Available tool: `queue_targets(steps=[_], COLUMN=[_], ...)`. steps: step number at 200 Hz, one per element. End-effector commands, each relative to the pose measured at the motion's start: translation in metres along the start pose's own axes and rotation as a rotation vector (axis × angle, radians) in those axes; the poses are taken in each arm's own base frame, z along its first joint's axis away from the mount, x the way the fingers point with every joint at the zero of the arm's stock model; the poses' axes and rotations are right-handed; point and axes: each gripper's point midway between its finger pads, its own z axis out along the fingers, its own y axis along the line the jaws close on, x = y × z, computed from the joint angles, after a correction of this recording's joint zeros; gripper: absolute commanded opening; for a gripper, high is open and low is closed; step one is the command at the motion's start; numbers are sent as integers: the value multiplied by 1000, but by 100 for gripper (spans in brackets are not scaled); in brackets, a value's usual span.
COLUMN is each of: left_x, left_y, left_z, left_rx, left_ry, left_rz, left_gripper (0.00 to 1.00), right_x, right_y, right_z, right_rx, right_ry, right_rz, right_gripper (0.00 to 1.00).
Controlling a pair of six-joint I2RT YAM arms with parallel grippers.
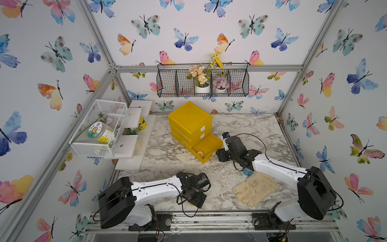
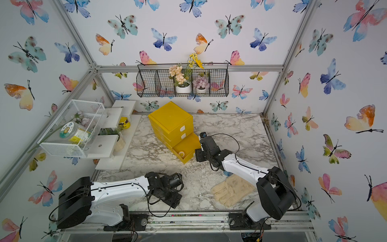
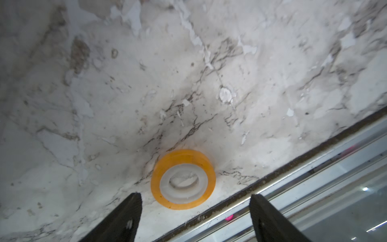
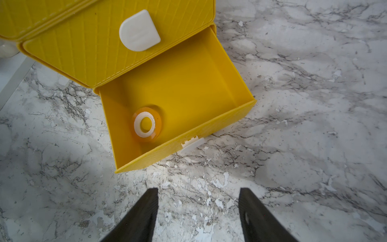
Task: Place the transparent tape into the drawer according to color
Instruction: Pick up the tape at the center of the board.
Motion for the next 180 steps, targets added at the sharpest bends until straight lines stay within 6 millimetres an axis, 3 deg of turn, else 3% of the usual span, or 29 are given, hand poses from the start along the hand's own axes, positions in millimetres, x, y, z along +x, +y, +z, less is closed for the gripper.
queue_targets(steps=[1, 38, 90, 180], left_x=[8, 8, 12, 11], left_y=[9, 14, 18, 12], left_z=[2, 11, 28, 35], left_rx=[-51, -85, -122, -115], left_ry=[27, 36, 91, 132], left_rz=[-31, -44, -27, 2], left_gripper=[84, 83, 72, 58], right_x=[-9, -11, -15, -19], right_y=[-6, -6, -9, -18], right_z=[-5, -7, -10, -16], right_rx=[29, 26, 40, 62], right_ry=[-40, -49, -65, -91], right_rz=[-9, -15, -21, -4], right_gripper=[66, 67, 68, 69])
